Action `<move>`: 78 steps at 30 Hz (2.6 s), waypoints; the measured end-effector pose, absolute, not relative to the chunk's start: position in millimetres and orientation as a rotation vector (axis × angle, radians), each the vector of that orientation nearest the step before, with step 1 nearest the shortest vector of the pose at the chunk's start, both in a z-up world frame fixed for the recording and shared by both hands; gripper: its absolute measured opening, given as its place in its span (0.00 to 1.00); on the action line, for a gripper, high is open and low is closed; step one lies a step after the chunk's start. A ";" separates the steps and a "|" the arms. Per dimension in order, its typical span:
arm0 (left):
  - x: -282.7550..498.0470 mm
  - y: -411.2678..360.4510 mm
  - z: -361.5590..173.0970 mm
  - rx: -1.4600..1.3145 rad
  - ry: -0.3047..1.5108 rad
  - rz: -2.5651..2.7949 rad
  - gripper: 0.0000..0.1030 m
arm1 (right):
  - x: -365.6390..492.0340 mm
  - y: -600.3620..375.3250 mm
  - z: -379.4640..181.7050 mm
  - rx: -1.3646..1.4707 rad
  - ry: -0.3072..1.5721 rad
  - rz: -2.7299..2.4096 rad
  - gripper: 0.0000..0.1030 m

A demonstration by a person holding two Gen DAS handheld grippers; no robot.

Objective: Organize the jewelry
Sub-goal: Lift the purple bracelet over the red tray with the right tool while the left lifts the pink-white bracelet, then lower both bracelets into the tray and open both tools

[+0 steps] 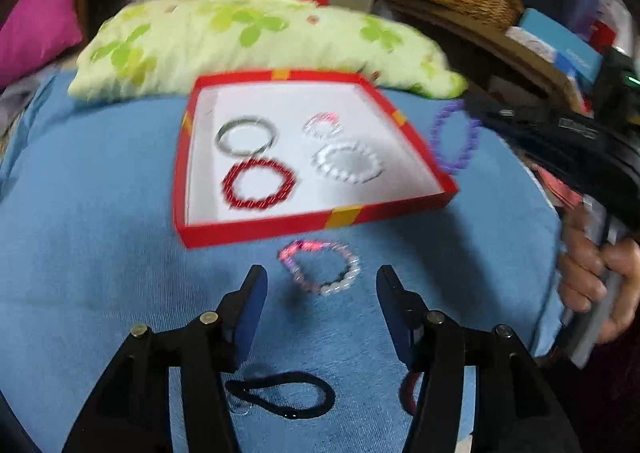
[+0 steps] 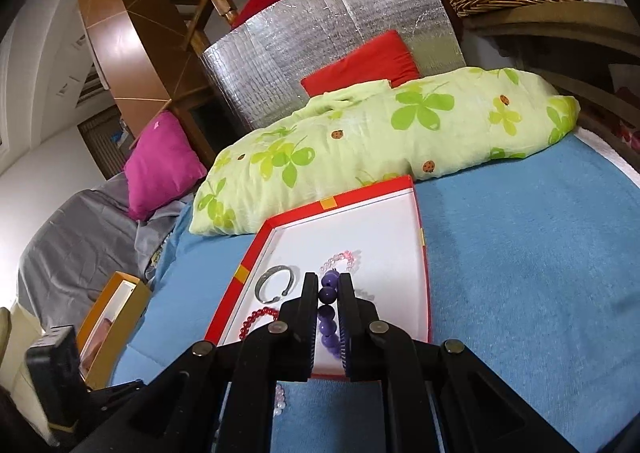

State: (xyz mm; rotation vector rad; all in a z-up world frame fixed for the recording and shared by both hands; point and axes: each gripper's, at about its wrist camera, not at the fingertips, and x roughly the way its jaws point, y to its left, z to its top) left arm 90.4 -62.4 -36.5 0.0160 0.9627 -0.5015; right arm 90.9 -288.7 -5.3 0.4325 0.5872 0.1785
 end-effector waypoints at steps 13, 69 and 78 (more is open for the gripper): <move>107.9 -99.2 -74.5 0.039 0.990 -0.429 0.38 | 80.8 -291.8 -8.2 0.398 0.590 0.152 0.10; 304.6 -112.9 -45.0 -0.005 1.038 -0.389 0.40 | 232.8 -339.0 -61.2 0.668 0.785 0.028 0.19; 203.3 -38.3 -7.1 -0.127 0.930 -0.276 0.57 | 206.0 -325.1 -45.0 0.611 0.780 0.085 0.24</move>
